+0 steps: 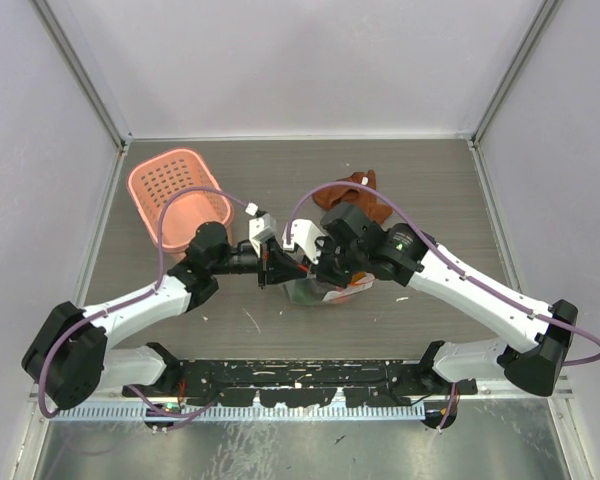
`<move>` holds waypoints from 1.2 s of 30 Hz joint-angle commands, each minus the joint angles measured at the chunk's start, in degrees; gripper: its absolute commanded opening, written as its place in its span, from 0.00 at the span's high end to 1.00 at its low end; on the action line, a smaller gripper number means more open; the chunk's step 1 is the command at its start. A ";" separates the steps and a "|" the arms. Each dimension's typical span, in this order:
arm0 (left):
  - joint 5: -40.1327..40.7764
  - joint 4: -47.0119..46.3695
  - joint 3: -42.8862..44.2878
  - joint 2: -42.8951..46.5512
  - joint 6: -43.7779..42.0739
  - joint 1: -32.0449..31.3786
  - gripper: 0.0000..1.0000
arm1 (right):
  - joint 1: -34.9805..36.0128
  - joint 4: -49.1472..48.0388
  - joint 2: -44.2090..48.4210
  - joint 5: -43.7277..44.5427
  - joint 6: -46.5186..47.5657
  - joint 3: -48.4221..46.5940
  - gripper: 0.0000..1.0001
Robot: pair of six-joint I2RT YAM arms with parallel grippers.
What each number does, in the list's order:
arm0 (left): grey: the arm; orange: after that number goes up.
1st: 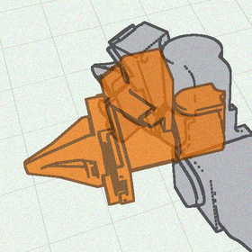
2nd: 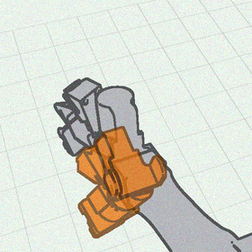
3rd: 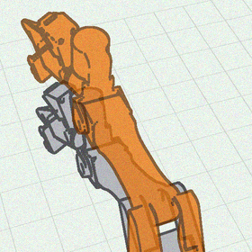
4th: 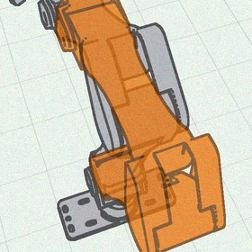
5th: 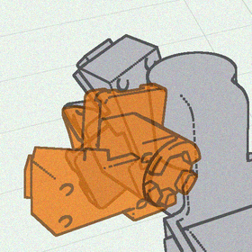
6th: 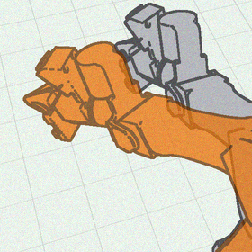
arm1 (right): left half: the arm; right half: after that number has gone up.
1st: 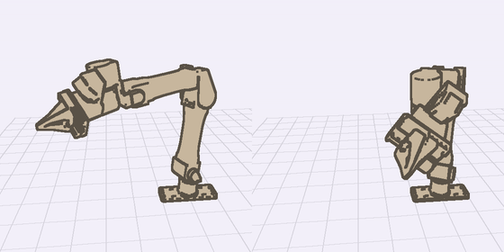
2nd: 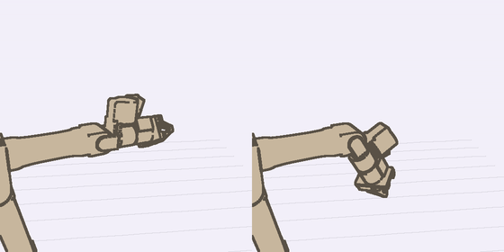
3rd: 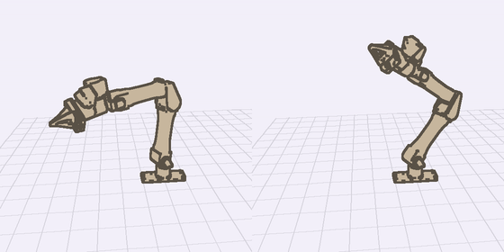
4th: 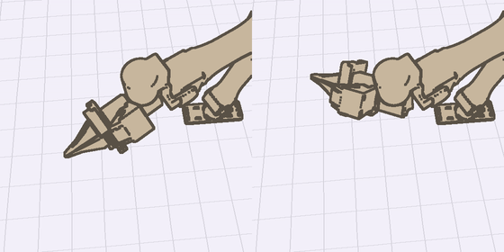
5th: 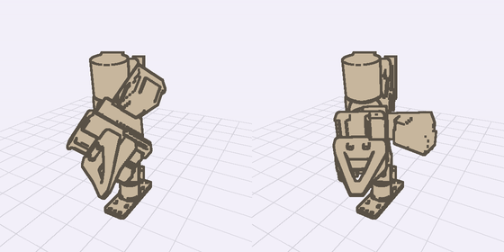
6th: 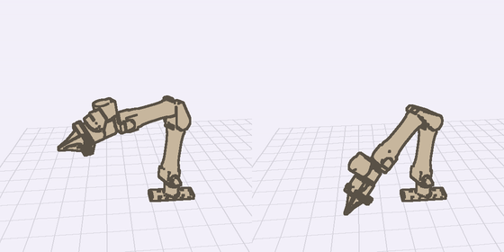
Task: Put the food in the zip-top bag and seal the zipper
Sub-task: Zip the zipper food storage bag at the center of the board.
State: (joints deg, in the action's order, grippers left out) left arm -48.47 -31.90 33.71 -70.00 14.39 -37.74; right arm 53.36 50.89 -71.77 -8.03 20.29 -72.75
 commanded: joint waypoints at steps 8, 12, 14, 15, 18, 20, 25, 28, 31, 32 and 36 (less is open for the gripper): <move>15.95 1.25 -1.37 8.46 2.19 2.26 1.00 | -3.00 0.36 3.13 5.07 -3.15 0.68 0.99; 21.92 3.32 -2.12 11.30 3.26 3.92 1.00 | -4.67 0.85 3.57 5.97 -4.30 1.14 0.99; 24.25 4.73 -2.20 12.37 3.36 4.48 1.00 | -5.37 0.87 3.77 6.54 -4.62 1.31 0.99; 25.26 5.93 -2.01 12.77 3.36 4.77 1.00 | -5.72 0.87 3.87 6.73 -4.80 1.42 0.99; 28.81 9.58 -1.44 13.99 3.31 5.57 1.00 | -6.61 0.85 4.41 7.42 -5.21 1.65 0.99; 32.71 11.74 -1.28 14.98 3.69 6.01 1.00 | -7.17 0.87 4.80 7.81 -5.54 1.73 0.99; 39.55 14.24 -1.97 17.97 3.69 7.00 1.00 | -8.62 0.94 5.44 8.94 -6.63 2.56 0.99; 42.30 15.86 -2.07 19.67 3.46 7.68 1.00 | -9.10 1.58 5.18 10.21 -7.50 2.74 0.99; 45.05 18.14 -1.85 20.56 3.96 8.94 1.00 | -9.37 1.99 5.06 11.58 -8.43 2.71 0.99; 46.16 19.29 -1.61 20.63 4.44 9.39 1.00 | -9.46 2.08 5.04 12.05 -8.69 2.75 0.99; 51.16 24.44 -0.18 20.66 5.27 10.58 1.00 | -10.06 2.19 5.57 14.34 -9.85 2.78 0.99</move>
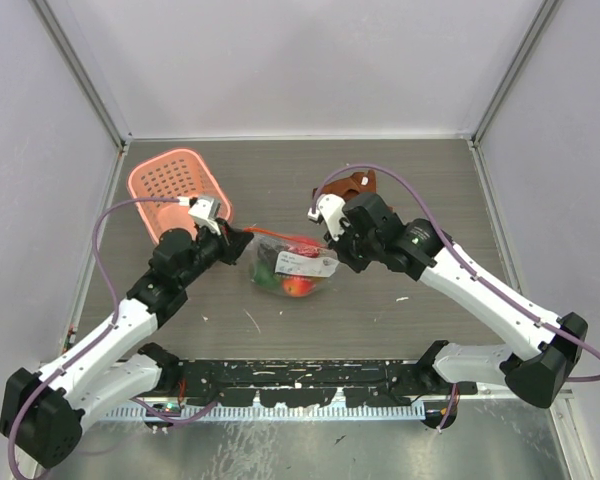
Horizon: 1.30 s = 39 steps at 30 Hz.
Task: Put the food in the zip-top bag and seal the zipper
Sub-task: Zip the zipper food storage bag at the center of the board, then place the zipper food storage bag at the center of the board.
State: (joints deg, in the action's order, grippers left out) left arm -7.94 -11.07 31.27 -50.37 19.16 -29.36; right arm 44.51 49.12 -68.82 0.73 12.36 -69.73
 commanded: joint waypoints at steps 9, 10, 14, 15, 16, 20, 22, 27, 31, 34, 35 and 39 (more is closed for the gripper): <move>10.61 3.01 2.40 0.12 3.16 4.77 1.00 | -2.25 1.91 2.87 9.62 -4.42 0.18 0.99; 9.83 2.32 2.87 -0.64 2.98 4.81 1.00 | -2.28 0.66 2.69 9.64 -4.67 -0.04 0.99; 7.36 0.75 7.96 -5.70 1.35 4.95 1.00 | -2.87 -6.17 1.35 12.77 -4.36 -2.31 0.99; 6.99 0.54 9.53 -7.26 1.06 5.00 1.00 | -3.27 -8.07 0.87 14.72 -3.76 -2.80 0.99; 6.90 0.04 11.00 -8.60 0.82 4.99 1.00 | -3.82 -9.71 0.08 16.44 -3.03 -3.35 0.99; 7.42 -1.49 15.06 -12.38 -0.54 5.34 1.00 | -6.21 -16.45 -0.70 17.83 -1.52 -3.31 0.99; 5.96 -0.25 16.51 -13.68 -1.63 5.41 1.00 | -6.50 -20.17 0.62 15.66 -0.96 -0.73 0.99; -2.64 3.55 16.19 -15.68 -0.61 5.37 1.00 | -6.53 -24.64 4.54 9.34 -3.71 8.96 0.98; -10.81 3.68 12.42 -15.10 4.23 5.36 1.00 | -6.47 -28.95 9.37 3.71 -8.25 18.75 0.98; -16.06 3.87 9.50 -13.23 8.30 5.37 0.95 | -6.47 -31.16 14.54 0.13 -12.59 24.72 0.97; -17.17 4.88 8.97 -12.14 9.07 5.39 0.93 | -6.49 -31.52 16.34 -0.60 -13.81 26.15 0.96; -16.83 12.71 7.50 -4.33 7.90 5.29 0.83 | -6.46 -32.93 23.88 -3.45 -17.78 31.00 0.87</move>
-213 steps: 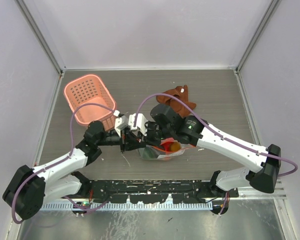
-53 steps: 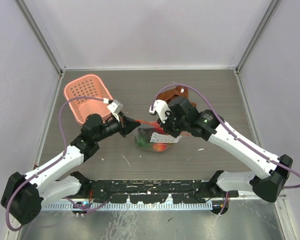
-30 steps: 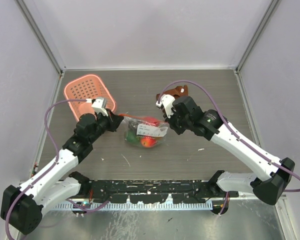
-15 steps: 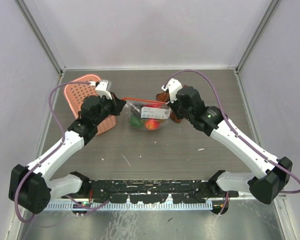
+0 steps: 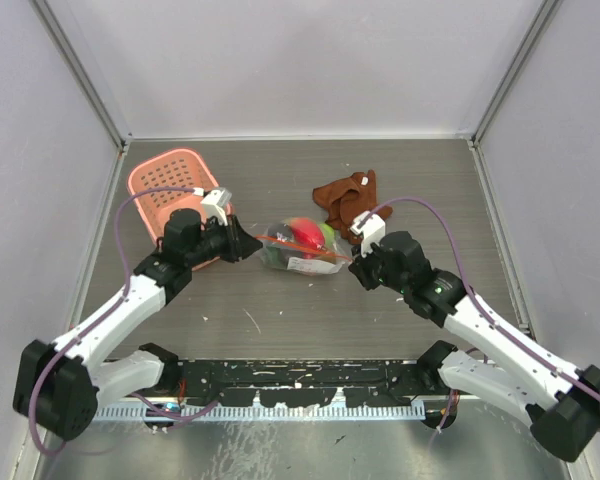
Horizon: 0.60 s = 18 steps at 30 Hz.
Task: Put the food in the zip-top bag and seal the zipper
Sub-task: Place the zipper food storage bag at the center of the board, then reset both arms
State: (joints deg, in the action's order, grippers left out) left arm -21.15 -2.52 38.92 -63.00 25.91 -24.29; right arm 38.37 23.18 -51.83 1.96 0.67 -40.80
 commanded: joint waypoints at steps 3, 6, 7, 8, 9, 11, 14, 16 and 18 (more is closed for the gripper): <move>-0.01 9.92 -0.42 14.87 0.87 0.30 0.64 | -0.38 -7.45 12.65 -6.73 -8.04 4.42 0.71; 3.92 15.71 0.13 20.91 1.10 0.30 0.40 | -0.32 -5.68 16.41 -5.47 -8.42 3.74 0.51; 5.12 17.53 0.81 22.70 0.89 0.30 0.35 | -0.31 -4.62 17.47 -4.23 -8.37 3.07 0.45; 6.46 19.52 1.52 24.40 0.44 0.30 0.31 | -0.38 -3.45 18.40 -2.54 -8.38 2.07 0.39; 7.72 21.86 2.37 25.97 -0.10 0.30 0.27 | -0.33 -2.21 19.30 -0.44 -8.24 0.97 0.33; 10.34 25.21 4.41 28.71 -1.61 0.30 0.20 | -0.36 0.47 20.82 4.38 -8.08 -1.41 0.21; 14.97 29.26 7.78 32.13 -4.45 0.28 0.00 | -0.36 3.94 23.25 13.69 -7.73 -4.82 0.07; 18.31 31.19 9.75 33.86 -6.45 0.29 0.02 | -0.35 5.71 25.09 20.42 -7.64 -6.44 0.01; 22.56 32.03 10.93 35.87 -7.53 0.30 0.02 | -0.36 6.80 27.10 28.38 -7.71 -6.97 0.00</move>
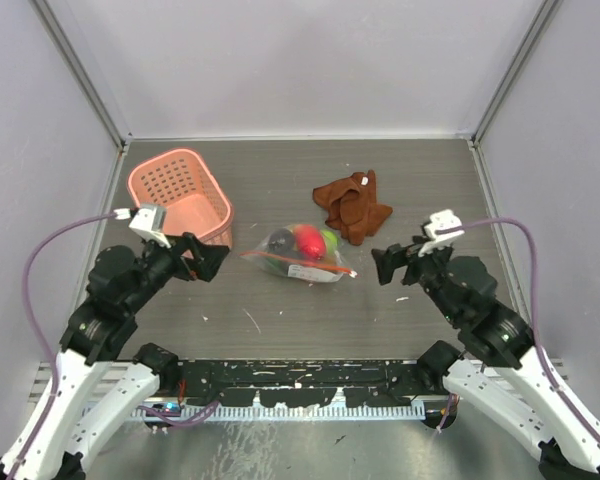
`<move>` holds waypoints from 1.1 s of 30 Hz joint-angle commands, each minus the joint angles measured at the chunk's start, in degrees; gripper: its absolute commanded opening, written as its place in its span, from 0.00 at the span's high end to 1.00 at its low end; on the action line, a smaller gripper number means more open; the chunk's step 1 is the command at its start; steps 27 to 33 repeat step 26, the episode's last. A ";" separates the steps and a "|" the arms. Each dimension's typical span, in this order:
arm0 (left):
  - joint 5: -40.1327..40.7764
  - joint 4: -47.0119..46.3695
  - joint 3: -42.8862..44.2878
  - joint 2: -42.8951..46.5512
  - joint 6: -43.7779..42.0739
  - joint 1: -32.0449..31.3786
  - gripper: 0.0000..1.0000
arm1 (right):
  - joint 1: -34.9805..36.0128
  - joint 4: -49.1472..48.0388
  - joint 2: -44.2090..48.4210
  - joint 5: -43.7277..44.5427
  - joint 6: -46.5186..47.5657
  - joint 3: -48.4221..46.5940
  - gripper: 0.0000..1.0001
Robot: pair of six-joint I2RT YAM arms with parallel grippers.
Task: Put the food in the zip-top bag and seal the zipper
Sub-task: Reset both arms
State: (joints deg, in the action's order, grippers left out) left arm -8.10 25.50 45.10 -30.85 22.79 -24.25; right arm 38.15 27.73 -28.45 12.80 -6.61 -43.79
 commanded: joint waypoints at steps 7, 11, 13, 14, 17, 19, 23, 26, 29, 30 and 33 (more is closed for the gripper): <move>17.69 -4.13 -1.81 12.97 -5.31 0.21 0.02 | -0.17 1.28 11.59 29.95 -3.47 0.02 0.00; 20.46 -5.32 -3.80 16.13 -5.74 0.37 0.02 | -0.18 -0.57 15.92 29.95 -2.90 2.80 0.00; 22.86 -4.85 -3.97 16.56 -5.88 0.51 0.02 | -0.18 -0.75 16.63 29.37 -2.69 2.89 0.00; 23.58 -4.70 -3.97 16.46 -5.97 0.58 0.02 | -0.17 -0.69 16.62 29.11 -2.58 2.95 0.00; 22.70 -5.06 -4.03 15.58 -5.67 1.52 0.02 | -0.10 0.15 15.38 27.83 -2.07 2.29 0.00; 21.57 -5.61 -4.15 14.73 -5.44 2.26 0.02 | -0.10 0.73 14.62 27.62 -2.01 1.75 0.00; 21.11 -5.47 -3.89 12.75 -5.21 3.45 0.02 | -0.11 0.91 14.35 26.51 -1.74 1.61 0.00; 21.57 -5.69 -4.05 11.95 -5.38 3.51 0.02 | -0.16 0.96 14.62 26.69 -1.82 1.52 0.00; 21.57 -5.69 -4.05 11.95 -5.38 3.51 0.02 | -0.16 0.96 14.62 26.69 -1.82 1.52 0.00; 21.57 -5.69 -4.05 11.95 -5.38 3.51 0.02 | -0.16 0.96 14.62 26.69 -1.82 1.52 0.00; 21.57 -5.69 -4.05 11.95 -5.38 3.51 0.02 | -0.16 0.96 14.62 26.69 -1.82 1.52 0.00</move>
